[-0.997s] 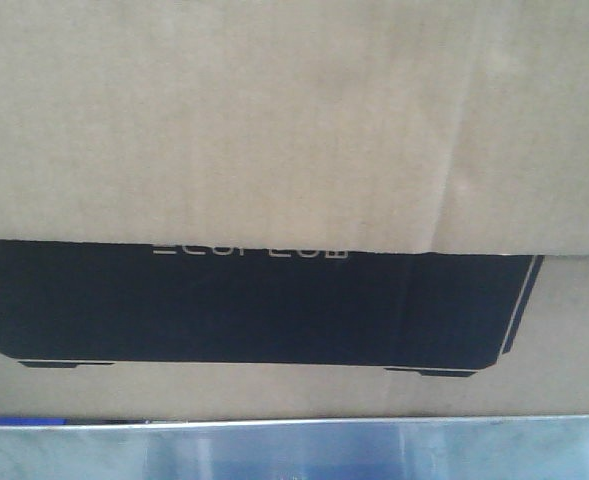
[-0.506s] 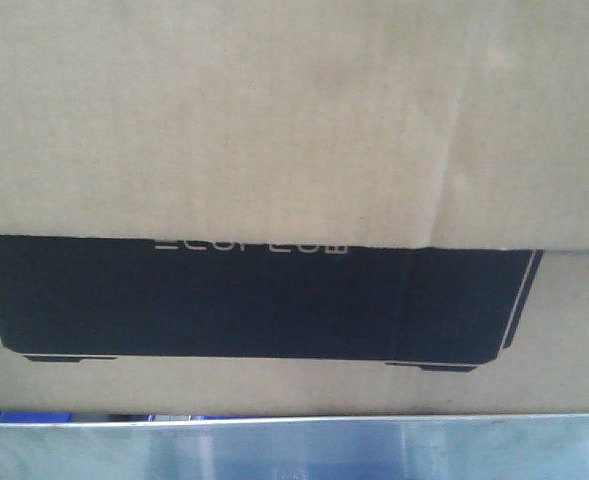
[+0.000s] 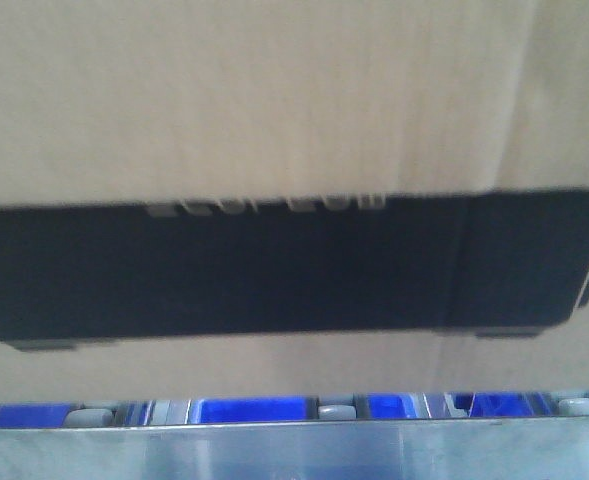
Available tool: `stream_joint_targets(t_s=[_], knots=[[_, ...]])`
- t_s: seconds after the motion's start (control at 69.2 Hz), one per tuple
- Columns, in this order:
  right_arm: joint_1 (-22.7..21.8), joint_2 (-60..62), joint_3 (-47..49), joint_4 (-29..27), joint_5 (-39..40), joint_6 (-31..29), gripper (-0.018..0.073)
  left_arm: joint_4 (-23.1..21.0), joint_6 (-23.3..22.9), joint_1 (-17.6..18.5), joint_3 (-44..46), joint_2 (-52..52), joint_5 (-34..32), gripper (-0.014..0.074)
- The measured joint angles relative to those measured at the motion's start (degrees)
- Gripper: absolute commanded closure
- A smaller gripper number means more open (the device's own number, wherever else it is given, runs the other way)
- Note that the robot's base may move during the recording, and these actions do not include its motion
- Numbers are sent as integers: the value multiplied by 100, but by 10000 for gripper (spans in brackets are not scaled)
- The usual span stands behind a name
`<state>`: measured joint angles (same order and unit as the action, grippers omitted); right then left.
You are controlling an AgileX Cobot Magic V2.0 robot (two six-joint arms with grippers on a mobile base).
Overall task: Grab box from left shelf to table start
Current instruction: 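Tighten both grippers on the box walls and start pulling it off, then lift the box with both grippers and draw it away from the shelf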
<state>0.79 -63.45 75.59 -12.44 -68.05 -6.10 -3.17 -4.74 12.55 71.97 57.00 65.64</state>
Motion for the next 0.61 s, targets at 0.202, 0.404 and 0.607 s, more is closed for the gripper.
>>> stream_joint_targets(t_s=[0.202,0.404,0.607], knots=[[0,569,-26,-47,-213,35,540,0,-58,0,0,-483,296,688],[0,1246,-569,-150,-261,93,540,-19,-58,0,-166,-928,437,688],[0,2060,-1274,-283,-272,127,540,-19,-23,0,-535,-1455,535,688]])
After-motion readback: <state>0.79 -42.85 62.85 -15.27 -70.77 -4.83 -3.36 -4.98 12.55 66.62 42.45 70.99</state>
